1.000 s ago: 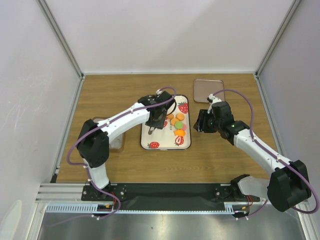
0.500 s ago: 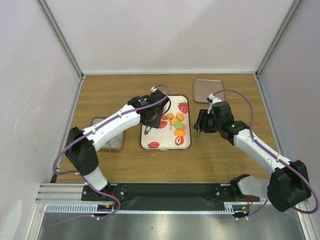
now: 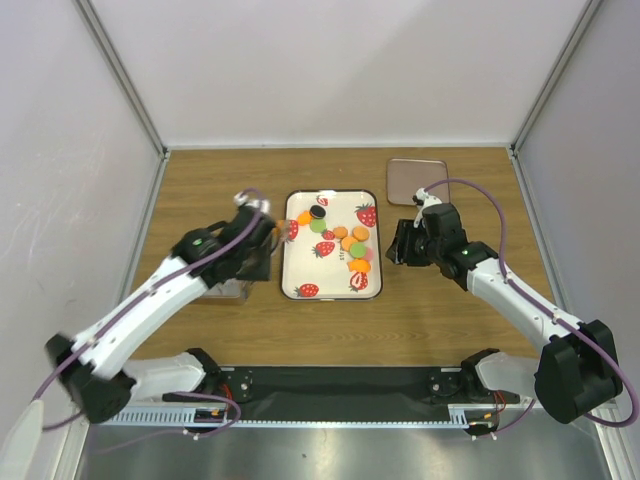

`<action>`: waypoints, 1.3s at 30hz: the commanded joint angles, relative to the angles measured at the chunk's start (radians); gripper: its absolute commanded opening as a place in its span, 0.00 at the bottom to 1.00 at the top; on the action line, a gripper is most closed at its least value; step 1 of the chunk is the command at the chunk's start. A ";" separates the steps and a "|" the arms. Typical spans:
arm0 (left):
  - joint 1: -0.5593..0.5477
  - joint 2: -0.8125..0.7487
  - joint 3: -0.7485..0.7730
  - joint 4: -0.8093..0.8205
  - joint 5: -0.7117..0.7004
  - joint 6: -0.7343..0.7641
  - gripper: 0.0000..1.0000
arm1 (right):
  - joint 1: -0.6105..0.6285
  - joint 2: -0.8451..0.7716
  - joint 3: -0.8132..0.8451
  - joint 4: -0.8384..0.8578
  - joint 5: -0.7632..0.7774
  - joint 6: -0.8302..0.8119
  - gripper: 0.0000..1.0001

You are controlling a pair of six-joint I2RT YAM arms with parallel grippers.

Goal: Pack the cookies

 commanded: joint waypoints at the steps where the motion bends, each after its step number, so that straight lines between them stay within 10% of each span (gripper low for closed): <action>1: 0.071 -0.159 -0.088 -0.073 -0.019 -0.070 0.37 | 0.010 -0.001 0.026 0.015 -0.008 -0.020 0.50; 39: 0.335 -0.328 -0.342 -0.032 0.118 -0.036 0.46 | 0.019 0.013 0.033 0.015 -0.017 -0.019 0.50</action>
